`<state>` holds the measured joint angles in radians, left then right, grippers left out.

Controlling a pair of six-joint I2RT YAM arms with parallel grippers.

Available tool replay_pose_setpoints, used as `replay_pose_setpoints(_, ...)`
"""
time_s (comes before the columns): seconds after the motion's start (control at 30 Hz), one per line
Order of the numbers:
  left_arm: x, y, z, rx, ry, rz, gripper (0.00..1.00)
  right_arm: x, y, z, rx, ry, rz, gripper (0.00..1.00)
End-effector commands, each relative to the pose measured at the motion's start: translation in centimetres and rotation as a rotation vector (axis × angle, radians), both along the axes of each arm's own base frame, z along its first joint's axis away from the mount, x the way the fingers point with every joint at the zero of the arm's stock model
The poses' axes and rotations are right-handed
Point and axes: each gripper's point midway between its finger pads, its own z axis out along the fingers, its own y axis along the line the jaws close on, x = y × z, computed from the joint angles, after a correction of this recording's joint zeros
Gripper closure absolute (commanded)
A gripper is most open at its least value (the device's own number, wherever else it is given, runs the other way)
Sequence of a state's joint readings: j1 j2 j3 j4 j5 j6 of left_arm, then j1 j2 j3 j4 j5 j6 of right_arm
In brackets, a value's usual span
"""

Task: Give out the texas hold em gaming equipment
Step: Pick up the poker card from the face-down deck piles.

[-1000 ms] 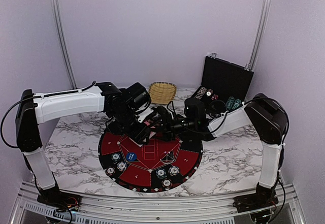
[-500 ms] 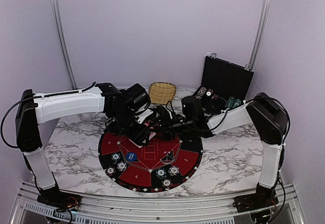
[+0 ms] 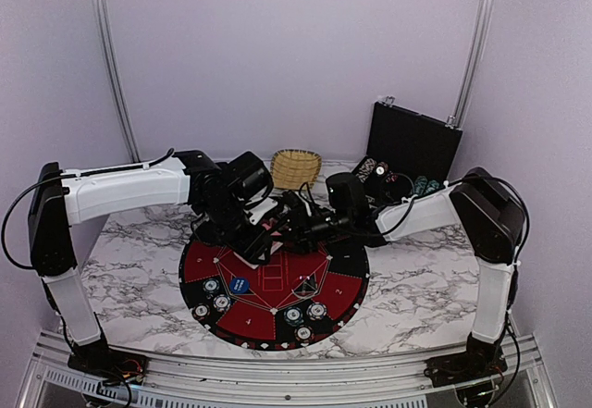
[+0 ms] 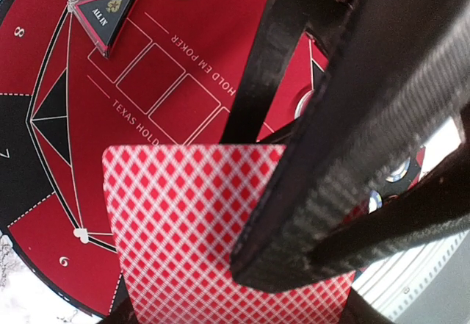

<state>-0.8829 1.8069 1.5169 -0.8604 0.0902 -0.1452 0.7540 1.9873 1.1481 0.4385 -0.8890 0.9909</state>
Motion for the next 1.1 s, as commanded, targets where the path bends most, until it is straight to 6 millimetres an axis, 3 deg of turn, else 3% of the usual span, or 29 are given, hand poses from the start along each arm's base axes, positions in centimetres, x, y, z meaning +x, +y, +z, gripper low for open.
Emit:
replay_pose_setpoints(0.0, -0.1, 0.2, 0.7, -0.017, 0.004, -0.005, 0.42, 0.0, 0.6, 2.0, 0.017, -0.068, 0.013, 0.53)
replay_pose_setpoints(0.37, -0.1, 0.3, 0.8, -0.018, 0.000, -0.004, 0.42, 0.4, 0.3, 1.4, -0.027, -0.081, -0.008, 0.57)
replay_pose_setpoints(1.07, 0.0, 0.7, 0.7, -0.010, -0.001, 0.005, 0.41, 1.2, -0.6, 2.1, -0.034, -0.099, -0.040, 0.62)
